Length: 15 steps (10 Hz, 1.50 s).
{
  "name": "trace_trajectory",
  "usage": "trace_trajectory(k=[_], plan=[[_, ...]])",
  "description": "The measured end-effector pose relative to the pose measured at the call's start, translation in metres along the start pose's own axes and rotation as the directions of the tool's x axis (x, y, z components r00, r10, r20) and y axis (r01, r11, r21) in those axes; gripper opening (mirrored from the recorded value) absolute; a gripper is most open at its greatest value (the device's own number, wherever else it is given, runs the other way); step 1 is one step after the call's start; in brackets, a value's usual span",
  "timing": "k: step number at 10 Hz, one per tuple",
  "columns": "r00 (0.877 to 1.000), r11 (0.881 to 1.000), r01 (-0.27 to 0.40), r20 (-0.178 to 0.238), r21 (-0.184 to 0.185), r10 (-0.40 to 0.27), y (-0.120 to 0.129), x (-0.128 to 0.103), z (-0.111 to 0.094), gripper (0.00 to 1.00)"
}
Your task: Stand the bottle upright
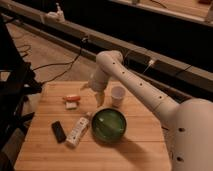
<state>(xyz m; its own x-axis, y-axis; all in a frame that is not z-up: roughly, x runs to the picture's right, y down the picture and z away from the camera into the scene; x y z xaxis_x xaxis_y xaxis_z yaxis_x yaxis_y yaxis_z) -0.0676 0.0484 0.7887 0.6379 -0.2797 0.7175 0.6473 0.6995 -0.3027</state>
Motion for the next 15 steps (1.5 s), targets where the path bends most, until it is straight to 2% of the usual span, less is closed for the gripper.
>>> trace_trajectory(k=[2, 5, 7, 9, 11, 15], plan=[[1.000, 1.000, 0.016, -0.007, 0.010, -0.016, -0.005, 0.006, 0.011, 0.80], [0.998, 0.998, 0.064, -0.002, 0.001, -0.064, -0.016, 0.005, 0.035, 0.80], [0.995, 0.995, 0.095, 0.033, -0.003, -0.095, -0.021, -0.001, 0.054, 0.80], [0.989, 0.992, 0.124, 0.086, -0.012, -0.122, -0.023, -0.007, 0.078, 0.80], [0.984, 0.991, 0.134, 0.124, -0.026, -0.130, -0.022, -0.009, 0.095, 0.80], [0.978, 0.989, 0.135, 0.167, -0.053, -0.124, -0.018, 0.001, 0.118, 0.80]])
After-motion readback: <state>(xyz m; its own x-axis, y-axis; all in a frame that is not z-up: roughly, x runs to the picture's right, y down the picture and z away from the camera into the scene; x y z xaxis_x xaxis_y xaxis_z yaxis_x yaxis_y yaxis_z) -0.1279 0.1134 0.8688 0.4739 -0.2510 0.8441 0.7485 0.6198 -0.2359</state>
